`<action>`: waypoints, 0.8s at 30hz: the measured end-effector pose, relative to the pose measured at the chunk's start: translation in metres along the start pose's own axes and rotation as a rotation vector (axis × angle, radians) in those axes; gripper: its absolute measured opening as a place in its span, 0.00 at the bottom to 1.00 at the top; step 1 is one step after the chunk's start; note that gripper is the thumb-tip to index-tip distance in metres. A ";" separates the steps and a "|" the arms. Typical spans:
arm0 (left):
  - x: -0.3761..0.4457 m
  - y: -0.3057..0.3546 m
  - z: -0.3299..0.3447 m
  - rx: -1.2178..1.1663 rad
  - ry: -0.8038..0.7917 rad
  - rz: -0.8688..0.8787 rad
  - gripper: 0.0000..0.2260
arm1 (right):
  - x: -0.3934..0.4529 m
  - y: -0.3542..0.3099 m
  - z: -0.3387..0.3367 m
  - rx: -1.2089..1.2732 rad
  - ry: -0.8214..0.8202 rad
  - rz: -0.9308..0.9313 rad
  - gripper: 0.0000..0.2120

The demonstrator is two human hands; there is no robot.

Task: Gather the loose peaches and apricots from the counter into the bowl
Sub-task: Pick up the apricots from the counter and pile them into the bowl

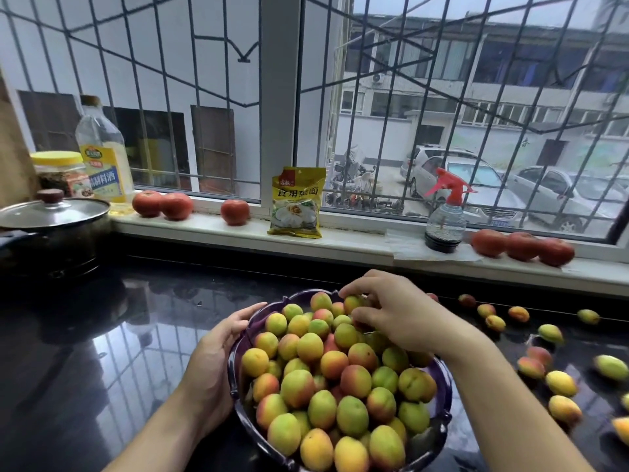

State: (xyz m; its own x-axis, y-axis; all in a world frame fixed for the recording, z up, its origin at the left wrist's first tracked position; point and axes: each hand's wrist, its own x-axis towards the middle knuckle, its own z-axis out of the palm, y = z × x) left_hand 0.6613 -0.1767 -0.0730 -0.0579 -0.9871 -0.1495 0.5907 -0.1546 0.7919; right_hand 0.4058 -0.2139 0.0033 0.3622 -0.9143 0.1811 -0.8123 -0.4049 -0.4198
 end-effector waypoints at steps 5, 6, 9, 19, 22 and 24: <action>-0.001 0.000 0.001 -0.002 -0.008 0.003 0.20 | 0.002 -0.005 0.005 0.044 0.032 -0.008 0.17; -0.001 0.001 0.001 -0.004 -0.008 0.005 0.21 | 0.002 -0.006 0.006 0.039 0.036 -0.005 0.16; -0.001 0.001 0.002 -0.009 -0.006 0.012 0.24 | 0.002 -0.006 0.007 0.029 0.041 -0.003 0.12; -0.001 0.001 0.002 -0.008 0.034 -0.010 0.19 | -0.007 -0.048 0.012 0.115 -0.033 -0.150 0.10; -0.001 0.001 0.003 -0.031 0.042 -0.014 0.18 | -0.013 -0.064 0.016 0.145 -0.100 -0.182 0.12; -0.002 0.002 0.004 -0.036 0.046 -0.011 0.19 | -0.014 -0.074 0.024 0.095 -0.109 -0.233 0.14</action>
State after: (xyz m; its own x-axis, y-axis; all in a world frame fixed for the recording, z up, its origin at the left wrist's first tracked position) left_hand 0.6593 -0.1753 -0.0686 -0.0281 -0.9822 -0.1856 0.6191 -0.1628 0.7682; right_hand 0.4715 -0.1708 0.0108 0.5851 -0.7888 0.1880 -0.6566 -0.5969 -0.4610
